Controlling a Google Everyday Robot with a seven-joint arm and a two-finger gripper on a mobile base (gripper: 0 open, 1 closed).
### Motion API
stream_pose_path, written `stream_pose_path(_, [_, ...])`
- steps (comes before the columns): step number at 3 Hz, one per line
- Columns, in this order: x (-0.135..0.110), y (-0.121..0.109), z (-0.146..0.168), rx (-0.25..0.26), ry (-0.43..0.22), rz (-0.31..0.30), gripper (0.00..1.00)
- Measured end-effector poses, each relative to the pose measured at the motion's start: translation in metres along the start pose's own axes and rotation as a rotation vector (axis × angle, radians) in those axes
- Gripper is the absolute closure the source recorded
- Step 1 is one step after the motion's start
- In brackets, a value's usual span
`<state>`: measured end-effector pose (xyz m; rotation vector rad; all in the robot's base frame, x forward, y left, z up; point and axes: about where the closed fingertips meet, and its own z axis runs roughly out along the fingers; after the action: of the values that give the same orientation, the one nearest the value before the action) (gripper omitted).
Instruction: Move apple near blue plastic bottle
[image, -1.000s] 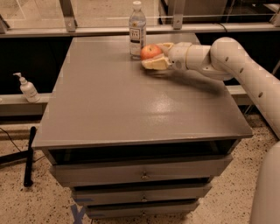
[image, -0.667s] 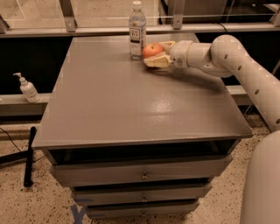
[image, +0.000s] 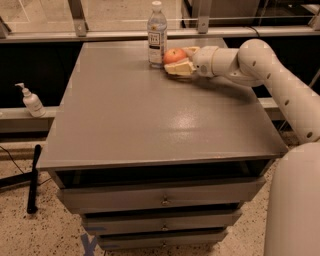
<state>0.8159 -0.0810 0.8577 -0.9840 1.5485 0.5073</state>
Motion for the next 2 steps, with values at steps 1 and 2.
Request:
stream_pose_path(1, [0.0071,0.0005,0.0062,-0.006,0.003,0.019,0.12])
stream_pose_path(2, [0.0117,0.0022,0.0101,-0.013,0.006,0.033,0.0])
